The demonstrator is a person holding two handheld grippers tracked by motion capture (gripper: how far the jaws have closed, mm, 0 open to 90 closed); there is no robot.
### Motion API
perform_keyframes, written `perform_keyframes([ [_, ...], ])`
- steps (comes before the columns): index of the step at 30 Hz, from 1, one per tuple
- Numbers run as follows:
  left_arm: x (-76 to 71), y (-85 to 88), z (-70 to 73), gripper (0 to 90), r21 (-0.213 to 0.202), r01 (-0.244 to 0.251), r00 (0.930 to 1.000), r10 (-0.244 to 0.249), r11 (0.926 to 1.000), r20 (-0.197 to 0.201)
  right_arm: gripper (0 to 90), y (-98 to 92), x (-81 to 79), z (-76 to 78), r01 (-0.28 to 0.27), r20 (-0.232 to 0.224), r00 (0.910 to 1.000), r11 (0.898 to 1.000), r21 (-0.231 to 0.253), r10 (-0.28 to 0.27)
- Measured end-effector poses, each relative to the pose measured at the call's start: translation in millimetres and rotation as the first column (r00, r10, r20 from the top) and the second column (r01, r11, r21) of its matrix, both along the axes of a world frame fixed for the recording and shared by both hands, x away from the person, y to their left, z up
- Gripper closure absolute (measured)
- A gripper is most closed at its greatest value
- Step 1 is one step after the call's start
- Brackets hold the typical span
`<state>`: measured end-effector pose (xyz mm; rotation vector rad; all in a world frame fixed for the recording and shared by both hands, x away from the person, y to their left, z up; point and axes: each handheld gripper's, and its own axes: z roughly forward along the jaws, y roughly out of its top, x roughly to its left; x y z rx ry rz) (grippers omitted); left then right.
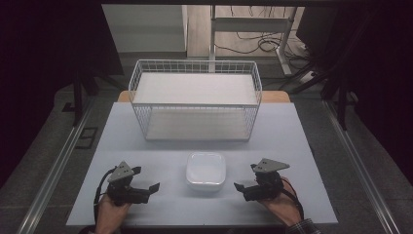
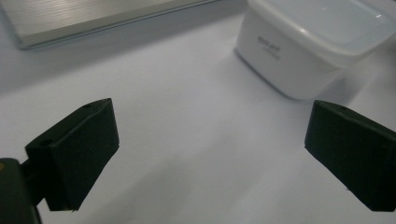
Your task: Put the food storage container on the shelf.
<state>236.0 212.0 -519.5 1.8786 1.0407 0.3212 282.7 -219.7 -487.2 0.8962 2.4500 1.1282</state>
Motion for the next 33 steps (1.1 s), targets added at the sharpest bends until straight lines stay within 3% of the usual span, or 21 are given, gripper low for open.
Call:
perform_keyframes([
  [5,8.2,-18.1,5.7,1.5,0.007,0.059,0.9981,-0.059,0.9982,-0.015,7.4,3.6,2.0,3.6,0.006,-0.027,0.9996,1.000,0.010,-0.006],
  [8,14.7,-27.3,10.2,1.3,-0.014,0.097,0.9952,-0.097,0.9952,-0.013,6.9,6.7,4.1,6.0,0.000,-0.050,0.9987,1.000,0.013,0.001],
  [12,21.7,-35.7,14.5,2.9,-0.038,0.111,0.9936,-0.112,0.9931,-0.016,7.8,11.6,6.7,8.6,-0.002,-0.054,0.9985,1.000,0.015,0.002],
  [19,36.2,-51.3,21.9,6.1,-0.045,0.137,0.9906,-0.137,0.9896,0.001,13.8,22.1,16.7,11.3,-0.014,-0.069,0.9974,0.997,0.081,0.020],
  [26,63.3,-78.8,26.5,6.5,-0.012,0.187,0.9824,-0.187,0.9823,-0.003,14.5,40.8,28.1,14.7,-0.031,-0.072,0.9967,0.997,0.077,0.037],
  [29,72.1,-87.5,25.5,6.7,-0.007,0.204,0.9790,-0.204,0.9790,-0.009,14.5,50.1,34.8,14.8,-0.035,-0.070,0.9968,0.997,0.068,0.039],
  [33,75.7,-95.2,15.1,7.1,-0.012,0.212,0.9759,-0.213,0.9771,-0.048,14.2,56.9,39.1,11.4,-0.035,-0.062,0.9973,0.997,0.067,0.039],
])
